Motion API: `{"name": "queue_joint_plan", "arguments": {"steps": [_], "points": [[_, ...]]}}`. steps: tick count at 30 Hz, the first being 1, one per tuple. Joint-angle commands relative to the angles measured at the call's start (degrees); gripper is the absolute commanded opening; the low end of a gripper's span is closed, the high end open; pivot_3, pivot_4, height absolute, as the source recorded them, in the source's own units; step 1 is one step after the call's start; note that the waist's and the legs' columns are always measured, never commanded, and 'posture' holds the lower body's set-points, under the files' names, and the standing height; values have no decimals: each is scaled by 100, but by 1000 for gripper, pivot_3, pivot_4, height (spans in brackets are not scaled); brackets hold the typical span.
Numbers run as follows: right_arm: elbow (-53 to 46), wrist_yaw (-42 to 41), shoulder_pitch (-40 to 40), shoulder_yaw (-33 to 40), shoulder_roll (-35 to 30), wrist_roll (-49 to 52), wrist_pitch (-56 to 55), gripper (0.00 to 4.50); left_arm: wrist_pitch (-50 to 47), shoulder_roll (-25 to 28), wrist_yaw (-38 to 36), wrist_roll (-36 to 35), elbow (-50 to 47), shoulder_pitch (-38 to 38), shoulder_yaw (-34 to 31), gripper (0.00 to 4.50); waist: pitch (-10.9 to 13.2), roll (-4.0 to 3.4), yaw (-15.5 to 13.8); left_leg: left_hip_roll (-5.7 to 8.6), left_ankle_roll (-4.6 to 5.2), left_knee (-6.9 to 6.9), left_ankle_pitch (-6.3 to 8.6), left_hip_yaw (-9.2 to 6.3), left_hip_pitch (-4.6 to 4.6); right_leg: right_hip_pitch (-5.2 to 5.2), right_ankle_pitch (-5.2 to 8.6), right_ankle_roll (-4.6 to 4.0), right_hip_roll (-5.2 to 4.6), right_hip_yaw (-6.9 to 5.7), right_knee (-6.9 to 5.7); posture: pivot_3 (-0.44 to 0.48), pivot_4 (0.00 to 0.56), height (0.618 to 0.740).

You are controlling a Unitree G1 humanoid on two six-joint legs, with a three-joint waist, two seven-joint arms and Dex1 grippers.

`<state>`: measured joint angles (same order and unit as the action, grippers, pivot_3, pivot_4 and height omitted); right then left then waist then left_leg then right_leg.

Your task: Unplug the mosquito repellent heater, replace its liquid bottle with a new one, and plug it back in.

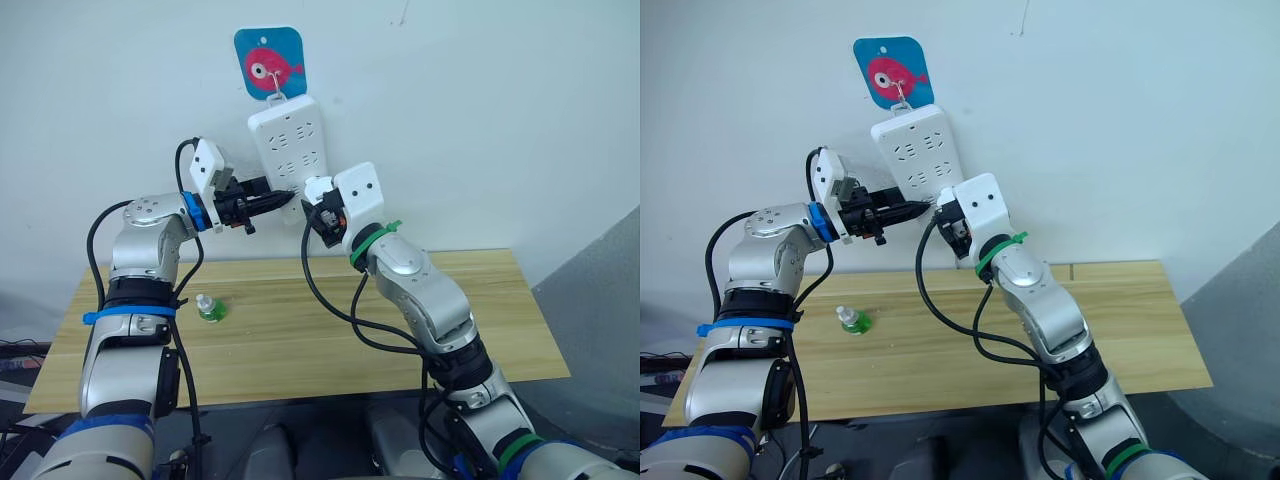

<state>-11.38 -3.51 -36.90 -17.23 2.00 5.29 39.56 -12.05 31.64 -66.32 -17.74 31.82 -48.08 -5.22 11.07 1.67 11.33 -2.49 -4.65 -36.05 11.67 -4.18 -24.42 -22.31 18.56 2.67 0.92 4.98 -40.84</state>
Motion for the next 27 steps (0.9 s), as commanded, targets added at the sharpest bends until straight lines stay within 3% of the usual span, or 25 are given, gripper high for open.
{"name": "queue_joint_plan", "arguments": {"steps": [1, 8, 16, 17, 19, 26, 27], "points": [[-1031, -56, 160, 144, 0, 99, 419, 2975, 164, 25, 68, 49, -187, -20, 26, 1293, 0, -1, -10, 0, 0, 1, 0, -2, -1, 0, 0, 0, 0, -1, 1, -253, 171, 725], [-2564, -324, 644, 283, -330, 483, 1660, 2975, 290, 106, 205, 104, -67, 75, -31, 1293, 3, -5, -2, -1, 0, 1, 0, -29, -28, -4, 7, 6, -2, 5, 9, -267, 175, 725], [-2749, -348, 674, 970, -211, 807, 1875, 2975, 219, 351, 397, -27, -488, 549, -277, 1293, 3, -6, 143, 3, 0, -4, -8, -20, -2, 3, 15, 22, 11, 20, -11, -259, 171, 725], [-2738, -350, 655, 1049, -228, 833, 1870, 2975, 314, 439, 311, -1, -623, 697, -259, 1853, 3, -6, 159, 2, 0, -4, -8, -17, -2, 3, 14, 20, 11, 23, -11, -259, 171, 725], [-2731, -358, 623, 1176, -269, 870, 1870, 2975, 410, 653, 162, 14, -1059, 1099, -221, 2194, 3, -8, 250, 0, 0, -1, -8, -12, 0, 2, 9, 12, 11, 29, -11, -257, 171, 725], [-2799, -389, 662, 1732, -224, 1165, 1898, 2975, 427, 1334, -124, -307, -3066, 2479, -433, 4426, 6, -12, 274, -16, -1, 19, -7, -19, -7, -7, 9, -4, 1, 35, -4, -207, 164, 725], [-2809, -347, 676, 1932, -93, 1312, 1920, 2975, 317, 1370, -126, -426, -3387, 2562, -447, 4500, 6, -13, 248, -17, -1, 19, -7, -20, -7, -7, 9, -4, 1, 35, -5, -193, 160, 725]]}}
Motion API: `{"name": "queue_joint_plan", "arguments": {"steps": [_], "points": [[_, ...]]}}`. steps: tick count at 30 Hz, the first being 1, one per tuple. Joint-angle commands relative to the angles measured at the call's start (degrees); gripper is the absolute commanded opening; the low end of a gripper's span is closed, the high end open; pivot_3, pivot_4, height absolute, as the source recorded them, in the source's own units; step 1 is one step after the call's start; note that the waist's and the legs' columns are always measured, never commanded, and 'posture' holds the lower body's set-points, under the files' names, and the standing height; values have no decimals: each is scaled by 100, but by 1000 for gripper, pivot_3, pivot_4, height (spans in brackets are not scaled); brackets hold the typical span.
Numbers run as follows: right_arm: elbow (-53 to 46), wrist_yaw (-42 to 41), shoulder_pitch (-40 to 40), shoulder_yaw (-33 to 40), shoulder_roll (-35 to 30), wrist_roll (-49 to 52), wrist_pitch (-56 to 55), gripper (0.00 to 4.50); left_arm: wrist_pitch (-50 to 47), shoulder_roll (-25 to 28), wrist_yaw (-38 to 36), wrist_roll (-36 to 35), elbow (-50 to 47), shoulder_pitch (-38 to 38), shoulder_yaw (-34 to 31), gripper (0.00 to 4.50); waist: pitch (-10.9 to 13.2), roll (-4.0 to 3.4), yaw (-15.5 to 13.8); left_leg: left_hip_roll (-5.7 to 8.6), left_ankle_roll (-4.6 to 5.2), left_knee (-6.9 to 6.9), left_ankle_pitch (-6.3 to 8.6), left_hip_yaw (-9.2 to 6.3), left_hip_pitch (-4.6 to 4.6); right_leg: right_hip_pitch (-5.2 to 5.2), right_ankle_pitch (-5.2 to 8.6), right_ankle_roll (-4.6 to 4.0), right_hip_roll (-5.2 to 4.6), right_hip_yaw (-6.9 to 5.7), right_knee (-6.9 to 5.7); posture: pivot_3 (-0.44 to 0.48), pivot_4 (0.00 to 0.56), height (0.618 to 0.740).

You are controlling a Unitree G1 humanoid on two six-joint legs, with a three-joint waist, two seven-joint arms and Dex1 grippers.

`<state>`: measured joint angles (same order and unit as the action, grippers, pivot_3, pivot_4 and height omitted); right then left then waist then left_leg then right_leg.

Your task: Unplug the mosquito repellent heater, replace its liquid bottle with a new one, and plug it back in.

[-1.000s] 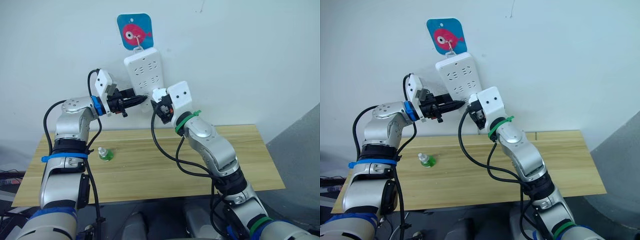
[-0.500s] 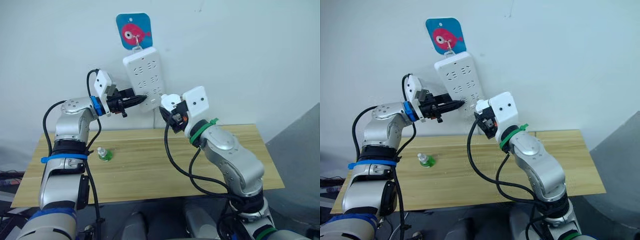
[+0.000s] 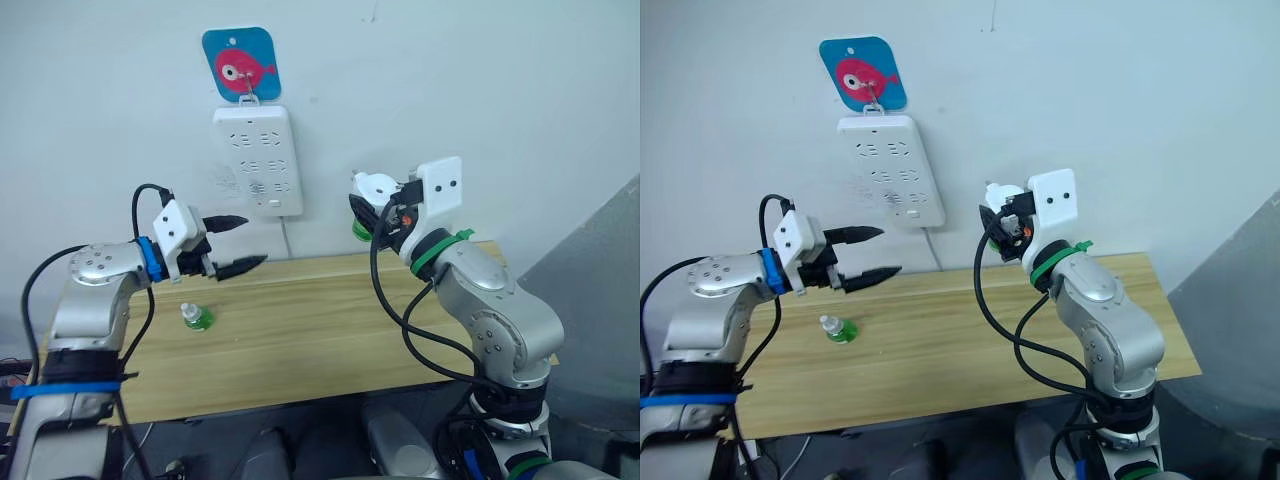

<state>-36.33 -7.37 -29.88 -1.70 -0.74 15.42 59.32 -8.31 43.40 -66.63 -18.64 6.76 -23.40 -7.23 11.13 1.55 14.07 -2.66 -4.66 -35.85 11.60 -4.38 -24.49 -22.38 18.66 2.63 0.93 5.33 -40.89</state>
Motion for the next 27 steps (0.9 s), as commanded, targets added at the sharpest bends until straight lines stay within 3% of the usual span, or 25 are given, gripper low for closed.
{"name": "queue_joint_plan", "arguments": {"steps": [1, 7, 12, 19, 27], "points": [[-329, 80, -7, 564, 316, 443, -16, 2975, -161, 188, -58, -446, -1198, 130, -221, 4500, 0, 0, -59, 1, 0, -1, 0, 0, 0, 0, 0, 0, 0, 0, 0, -191, 159, 725], [-439, 423, 46, 1655, 1326, 1662, 441, 2975, -353, -585, 648, -482, -2077, -6, 413, 4500, 0, -1, -318, 13, 0, -13, 0, 10, 3, 10, 6, 14, -1, 0, -1, -184, 157, 725], [-316, 1604, -26, 2579, 2019, 3484, 652, 2975, -157, -1143, 1379, 205, -2241, 114, 976, 4500, 1, -2, -311, 23, 0, -19, 0, 22, 1, 10, -4, 9, -4, 16, 2, -204, 164, 725], [91, 3601, 107, 2509, 1720, 5863, -286, 2975, -159, -2036, 1942, -43, -2001, -190, 1002, 4500, 5, -9, -249, 15, 2, -14, 1, 23, 7, 5, -3, 9, 26, 18, -5, -219, 164, 725], [277, 4668, 221, 1841, 1063, 7172, -1468, 2975, -571, -2463, 1954, -469, -2002, -405, 1133, 4500, 5, -9, -234, 17, 2, -15, 1, 26, 5, 6, 5, 24, 27, 22, 0, -224, 165, 725]]}}
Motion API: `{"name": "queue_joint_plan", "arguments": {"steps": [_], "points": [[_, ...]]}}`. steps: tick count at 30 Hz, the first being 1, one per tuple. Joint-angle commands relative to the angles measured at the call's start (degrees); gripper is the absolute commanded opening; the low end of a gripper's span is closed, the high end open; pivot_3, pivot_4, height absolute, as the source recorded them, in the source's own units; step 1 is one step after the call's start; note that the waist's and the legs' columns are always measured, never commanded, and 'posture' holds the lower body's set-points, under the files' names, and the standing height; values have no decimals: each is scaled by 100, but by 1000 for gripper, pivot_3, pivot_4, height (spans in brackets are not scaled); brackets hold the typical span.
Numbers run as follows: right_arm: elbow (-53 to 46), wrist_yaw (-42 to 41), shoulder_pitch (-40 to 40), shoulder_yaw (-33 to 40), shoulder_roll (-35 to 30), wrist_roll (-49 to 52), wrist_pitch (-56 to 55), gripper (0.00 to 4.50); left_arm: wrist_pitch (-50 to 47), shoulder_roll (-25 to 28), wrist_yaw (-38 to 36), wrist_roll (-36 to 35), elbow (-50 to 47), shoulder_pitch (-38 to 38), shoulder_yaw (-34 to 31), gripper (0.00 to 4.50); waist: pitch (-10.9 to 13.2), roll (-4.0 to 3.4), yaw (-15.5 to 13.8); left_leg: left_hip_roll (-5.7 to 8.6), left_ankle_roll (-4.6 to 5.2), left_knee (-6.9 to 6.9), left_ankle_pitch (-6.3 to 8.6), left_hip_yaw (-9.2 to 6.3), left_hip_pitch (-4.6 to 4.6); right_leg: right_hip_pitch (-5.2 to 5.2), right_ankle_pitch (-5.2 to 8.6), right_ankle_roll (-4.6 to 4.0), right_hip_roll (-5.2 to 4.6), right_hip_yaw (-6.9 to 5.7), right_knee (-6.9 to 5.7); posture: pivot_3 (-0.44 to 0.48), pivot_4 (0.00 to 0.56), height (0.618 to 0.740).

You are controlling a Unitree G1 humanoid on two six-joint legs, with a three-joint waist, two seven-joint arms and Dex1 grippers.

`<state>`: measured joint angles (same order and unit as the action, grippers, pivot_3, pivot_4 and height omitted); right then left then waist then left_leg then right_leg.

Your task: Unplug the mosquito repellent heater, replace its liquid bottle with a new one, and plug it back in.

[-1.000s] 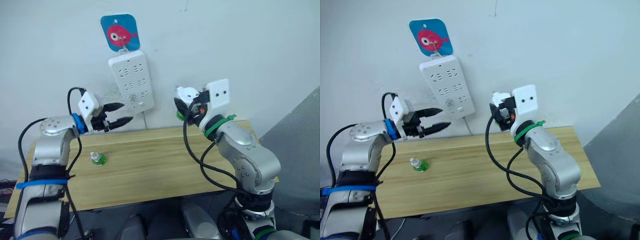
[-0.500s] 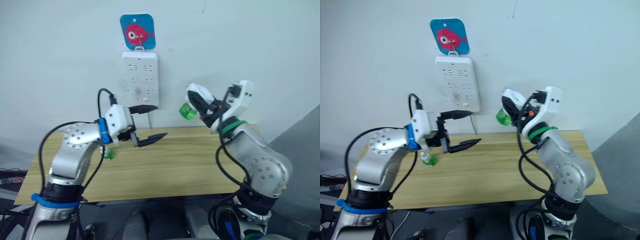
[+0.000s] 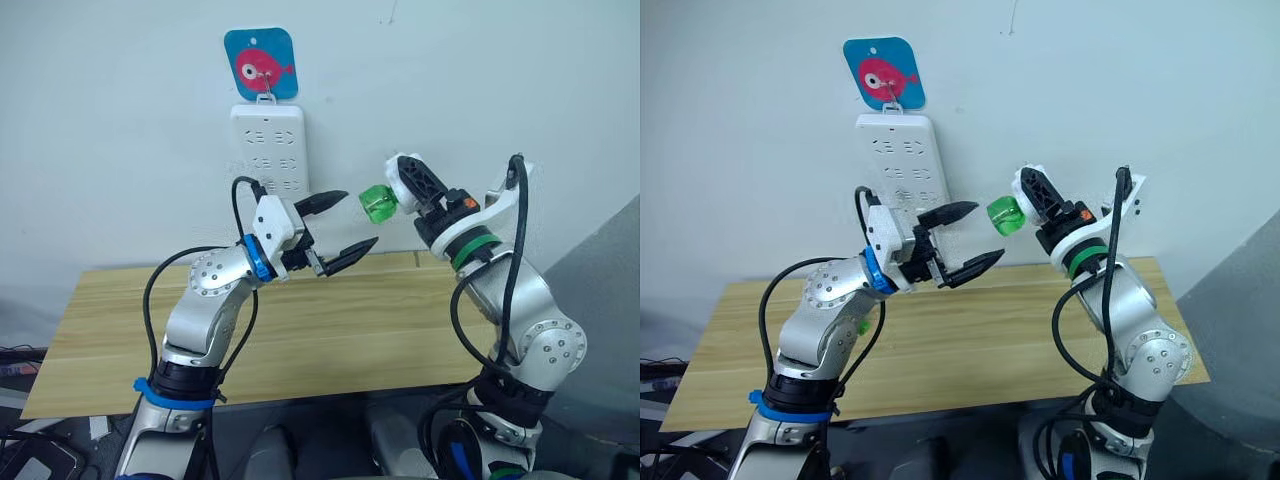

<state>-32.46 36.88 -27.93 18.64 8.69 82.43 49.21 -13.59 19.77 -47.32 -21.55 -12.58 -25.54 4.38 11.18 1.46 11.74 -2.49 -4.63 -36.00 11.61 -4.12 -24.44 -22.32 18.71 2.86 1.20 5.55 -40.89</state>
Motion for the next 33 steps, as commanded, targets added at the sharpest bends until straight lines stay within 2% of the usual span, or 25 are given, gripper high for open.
{"name": "queue_joint_plan", "arguments": {"steps": [1, 15, 18, 23, 32, 33], "points": [[-103, 315, 42, -267, 61, 581, -566, 2975, -54, -136, 68, -199, -39, -233, -47, 4500, 0, 0, -6, 0, 0, 0, 0, -1, 0, 0, 1, 1, 0, -1, 0, -229, 166, 725], [-151, 566, 199, -985, -674, 1064, -1542, 2975, -320, -154, 39, -550, -71, -468, -124, 4500, 0, 0, -12, -3, 0, 0, 0, -1, 0, 0, 4, 6, 5, 0, 2, -236, 168, 725], [-181, 543, 219, -1121, -795, 1176, -1629, 2975, -306, -159, 52, -523, 33, -531, -104, 3896, 0, 0, -22, -2, 0, 0, 0, -1, 0, 0, 4, 7, 5, 1, 3, -239, 169, 725], [-229, 543, 263, -1294, -973, 1332, -1791, 2975, -237, -187, 72, -480, 90, -613, -72, 2290, 0, 0, -29, -3, 0, 0, 0, -1, 0, 0, 5, 7, 5, 1, 5, -243, 171, 725], [-291, 387, 308, -1465, -1201, 1735, -2005, 2975, -315, -132, -3, -526, 53, -612, -71, 2266, 0, 0, -33, -3, 0, 0, 0, 0, 0, 0, 5, 7, 5, 3, 6, -240, 170, 725], [-301, 366, 337, -1448, -1229, 1679, -2043, 3325, -313, -106, -48, -528, 45, -618, -61, 2266, 0, 0, -33, -3, 0, 1, 0, 0, 0, 0, 5, 7, 5, 3, 6, -240, 170, 725]]}}
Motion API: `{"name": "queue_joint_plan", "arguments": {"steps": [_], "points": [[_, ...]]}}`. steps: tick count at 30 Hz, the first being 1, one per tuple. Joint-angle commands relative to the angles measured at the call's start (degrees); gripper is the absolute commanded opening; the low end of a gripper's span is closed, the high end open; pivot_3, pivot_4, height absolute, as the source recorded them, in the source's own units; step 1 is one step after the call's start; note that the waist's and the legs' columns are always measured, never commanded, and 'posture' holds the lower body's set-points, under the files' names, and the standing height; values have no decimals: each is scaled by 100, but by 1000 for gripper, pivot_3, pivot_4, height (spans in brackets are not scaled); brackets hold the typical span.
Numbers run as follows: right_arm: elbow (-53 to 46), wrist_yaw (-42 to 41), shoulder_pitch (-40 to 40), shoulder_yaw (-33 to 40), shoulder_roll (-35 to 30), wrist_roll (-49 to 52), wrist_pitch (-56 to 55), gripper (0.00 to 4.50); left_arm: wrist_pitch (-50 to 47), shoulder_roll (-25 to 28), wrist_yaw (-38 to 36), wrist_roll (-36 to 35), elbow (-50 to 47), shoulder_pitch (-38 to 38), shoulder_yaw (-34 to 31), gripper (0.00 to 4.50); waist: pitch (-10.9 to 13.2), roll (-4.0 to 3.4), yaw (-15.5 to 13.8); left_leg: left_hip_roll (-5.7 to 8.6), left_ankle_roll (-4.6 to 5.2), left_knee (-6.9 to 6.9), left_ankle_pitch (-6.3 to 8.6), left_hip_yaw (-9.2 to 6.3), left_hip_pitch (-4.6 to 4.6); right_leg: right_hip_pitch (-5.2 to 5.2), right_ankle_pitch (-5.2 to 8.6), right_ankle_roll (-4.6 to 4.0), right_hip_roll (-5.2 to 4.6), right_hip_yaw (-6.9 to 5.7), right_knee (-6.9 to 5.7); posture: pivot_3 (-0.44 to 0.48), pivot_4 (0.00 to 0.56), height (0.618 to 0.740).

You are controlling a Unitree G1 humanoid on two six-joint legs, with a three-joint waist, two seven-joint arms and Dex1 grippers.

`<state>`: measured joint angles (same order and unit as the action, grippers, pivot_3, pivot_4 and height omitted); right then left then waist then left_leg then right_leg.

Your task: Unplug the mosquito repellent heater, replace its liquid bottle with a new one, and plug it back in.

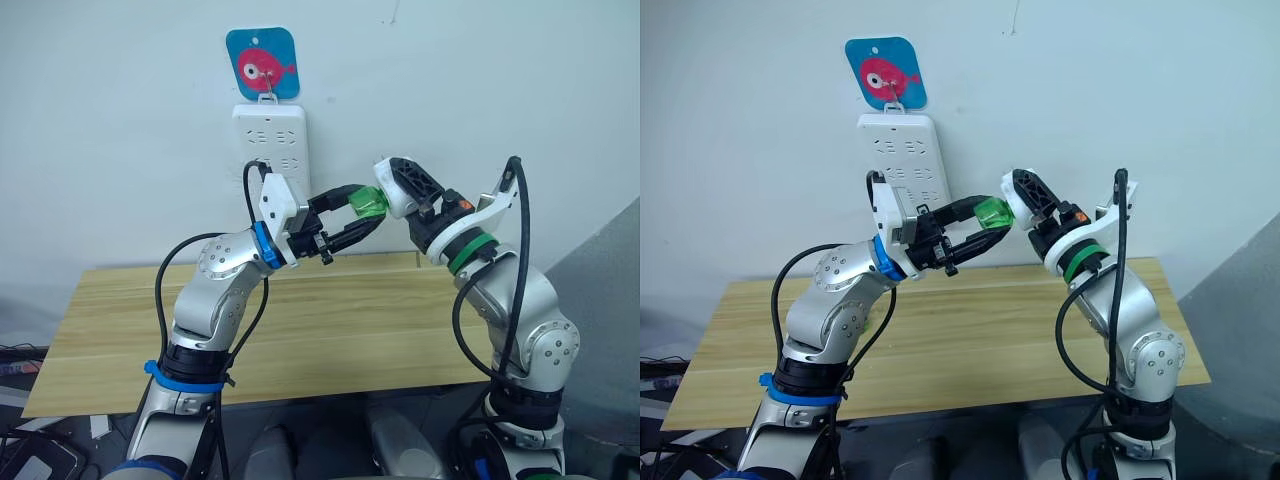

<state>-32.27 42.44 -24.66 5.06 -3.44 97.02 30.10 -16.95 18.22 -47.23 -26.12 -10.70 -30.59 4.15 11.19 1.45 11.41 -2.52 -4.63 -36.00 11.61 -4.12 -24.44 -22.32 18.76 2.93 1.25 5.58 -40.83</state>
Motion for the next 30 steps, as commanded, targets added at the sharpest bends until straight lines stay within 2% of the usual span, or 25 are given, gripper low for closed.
{"name": "queue_joint_plan", "arguments": {"steps": [1, 3, 4, 9, 13, 18, 23, 30], "points": [[-316, -227, 61, -43, -68, 182, -156, 3715, 50, 79, -108, -67, -154, -113, -34, 2266, 0, 0, 0, 0, 0, 0, 0, 0, 0, 0, 0, 0, 0, 0, 0, -238, 170, 725], [-282, -412, 164, 134, -294, 252, -159, 4373, 158, 181, -250, -14, -151, -97, -22, 2266, 0, -1, -7, -1, 0, 1, 0, 0, 0, 0, 0, 0, 2, 0, 0, -238, 170, 725], [-266, -497, 204, 203, -409, 330, -145, 4500, 235, 231, -320, 32, -146, -83, -4, 2266, 1, -1, -13, -1, 0, 1, 0, 0, 0, 0, 1, 0, 1, 0, 0, -237, 172, 725], [136, -1288, 475, 689, -1432, 1109, 237, 4500, 773, 532, -797, 285, -145, 136, 148, 2266, 4, -6, -29, 0, 0, 1, 0, 2, -2, 1, 1, 0, 1, 2, 8, -235, 174, 725], [978, -2537, 702, 1000, -2560, 1598, 1438, 4500, 1323, 717, -1154, 480, -34, 312, 232, 2266, 10, -8, -40, -1, 1, 1, 0, 9, -1, 1, 1, -1, 1, 8, 10, -225, 175, 725], [1945, -3938, 672, 968, -3688, 1598, 2843, 4500, 1322, 773, -1297, 419, -139, 396, 279, 2266, 21, -13, -55, -1, 2, 0, 1, 19, 2, 1, 2, -1, 2, 16, 10, -216, 176, 725], [2369, -4755, 418, 774, -4004, 1598, 3527, 4500, 1361, 880, -1522, 426, -144, 406, 324, 2266, 22, -12, -53, -2, 2, -1, 1, 21, 3, 1, 2, 1, 4, 17, 11, -205, 174, 725], [2487, -5100, 123, 483, -3889, 1598, 3757, 4500, 1372, 916, -1756, 348, -71, 338, 360, 2266, 24, -10, -80, -2, 1, -1, 1, 21, -1, 2, 3, 3, 4, 17, 22, -203, 174, 725]]}}
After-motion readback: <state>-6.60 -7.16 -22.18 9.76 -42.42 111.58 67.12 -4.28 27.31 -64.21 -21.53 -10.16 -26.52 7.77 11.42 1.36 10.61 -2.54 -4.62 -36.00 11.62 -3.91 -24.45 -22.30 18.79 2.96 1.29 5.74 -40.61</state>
